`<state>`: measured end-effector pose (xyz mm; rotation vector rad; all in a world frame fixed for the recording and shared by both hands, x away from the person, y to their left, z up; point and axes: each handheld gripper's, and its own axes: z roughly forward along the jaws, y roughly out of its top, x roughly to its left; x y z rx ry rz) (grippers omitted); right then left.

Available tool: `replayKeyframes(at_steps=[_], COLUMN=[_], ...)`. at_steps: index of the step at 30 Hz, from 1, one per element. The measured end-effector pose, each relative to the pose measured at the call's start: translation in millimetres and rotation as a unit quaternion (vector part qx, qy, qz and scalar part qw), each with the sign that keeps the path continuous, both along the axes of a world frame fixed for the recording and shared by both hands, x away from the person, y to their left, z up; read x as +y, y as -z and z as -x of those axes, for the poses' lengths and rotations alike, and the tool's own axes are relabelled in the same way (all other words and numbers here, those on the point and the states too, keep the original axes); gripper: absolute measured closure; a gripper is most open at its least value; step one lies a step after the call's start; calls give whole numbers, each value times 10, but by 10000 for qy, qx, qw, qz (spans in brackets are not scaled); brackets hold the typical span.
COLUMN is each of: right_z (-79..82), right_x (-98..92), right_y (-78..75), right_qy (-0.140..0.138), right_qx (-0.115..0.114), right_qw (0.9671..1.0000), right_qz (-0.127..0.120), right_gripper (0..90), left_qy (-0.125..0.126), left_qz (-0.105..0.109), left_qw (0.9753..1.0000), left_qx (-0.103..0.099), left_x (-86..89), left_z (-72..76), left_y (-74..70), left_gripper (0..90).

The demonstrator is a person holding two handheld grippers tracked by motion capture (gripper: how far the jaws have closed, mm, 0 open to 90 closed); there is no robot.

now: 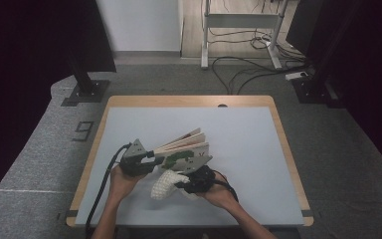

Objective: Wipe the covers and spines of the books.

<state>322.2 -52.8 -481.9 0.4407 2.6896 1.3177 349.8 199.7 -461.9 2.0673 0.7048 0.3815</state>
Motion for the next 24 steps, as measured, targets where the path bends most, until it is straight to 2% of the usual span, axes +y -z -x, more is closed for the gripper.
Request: replayKeyframes(at_steps=[9,11,13,16,19,20,21,24], right_z=[4,5,6,12,18,18,28,28], right_x=[37,34,32,34,35,35,34,18], right_y=[242,265,251,216,177,177,141,70], right_qy=[19,39,37,32,102,102,118,108], right_qx=[-32,27,11,-16,12,12,26,54], right_qw=[9997,9998,9998,9997,9998,9998,9998,9999], right_qz=[230,176,192,234,182,182,178,83], right_gripper=[603,595,580,508,413,413,355,309], left_qy=[2,-1,-2,-3,-5,-7,-9,-8], left_qz=[-5,4,4,6,15,17,13,15], left_qw=[10000,10000,10000,10000,10000,10000,10000,10000], left_qx=[0,3,2,6,8,10,15,9], left_x=[0,-2,-2,-1,-2,-2,-3,-3], left_z=[0,2,2,3,1,2,5,3], left_y=[1,2,2,1,2,2,2,2], left_gripper=[610,610,610,610,609,609,608,607])
